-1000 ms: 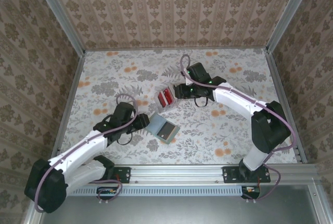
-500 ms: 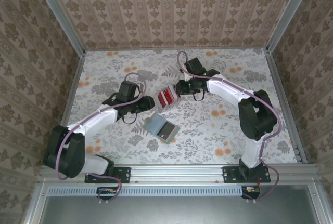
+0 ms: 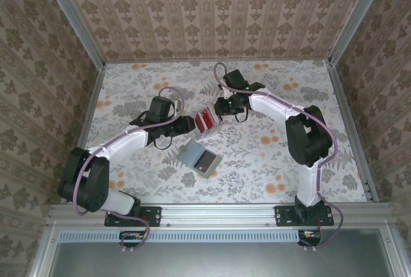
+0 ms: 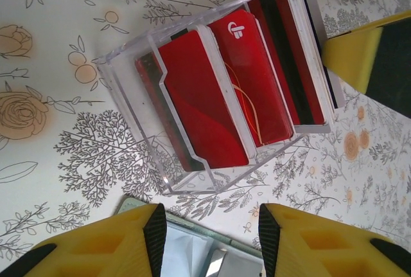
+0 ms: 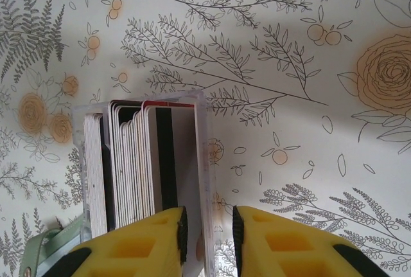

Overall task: Put the credit cards into the card holder
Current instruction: Pick up the credit card from the storage box.

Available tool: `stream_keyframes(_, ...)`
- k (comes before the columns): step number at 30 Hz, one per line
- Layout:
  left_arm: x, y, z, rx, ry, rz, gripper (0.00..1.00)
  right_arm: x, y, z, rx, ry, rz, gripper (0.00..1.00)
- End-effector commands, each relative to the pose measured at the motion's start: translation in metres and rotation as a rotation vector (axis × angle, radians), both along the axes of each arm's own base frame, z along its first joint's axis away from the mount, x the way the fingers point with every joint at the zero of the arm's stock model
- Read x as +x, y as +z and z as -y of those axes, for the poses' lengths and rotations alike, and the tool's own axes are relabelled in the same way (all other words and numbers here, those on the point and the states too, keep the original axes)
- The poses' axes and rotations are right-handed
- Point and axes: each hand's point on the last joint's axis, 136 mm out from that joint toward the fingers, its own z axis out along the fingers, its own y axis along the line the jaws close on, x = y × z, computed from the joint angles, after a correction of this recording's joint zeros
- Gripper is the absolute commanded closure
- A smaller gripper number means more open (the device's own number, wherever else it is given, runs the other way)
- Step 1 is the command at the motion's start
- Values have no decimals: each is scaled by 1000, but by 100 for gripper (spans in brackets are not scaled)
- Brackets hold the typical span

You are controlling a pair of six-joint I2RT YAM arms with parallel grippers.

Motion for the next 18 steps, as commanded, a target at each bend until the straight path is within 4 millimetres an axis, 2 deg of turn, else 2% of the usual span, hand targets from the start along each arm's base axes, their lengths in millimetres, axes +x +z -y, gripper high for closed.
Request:
stream_keyframes(1, 3, 0, 1, -11, -18, 13, 55, 3, 3, -1, -3, 11, -3, 75)
stream_keyframes(17, -1, -1, -1, -13, -16, 9, 55, 1, -4, -4, 0, 22, -38, 80)
stream_keyframes(18, -1, -1, -1, -12, -16, 9, 55, 1, -4, -4, 1, 23, -40, 83)
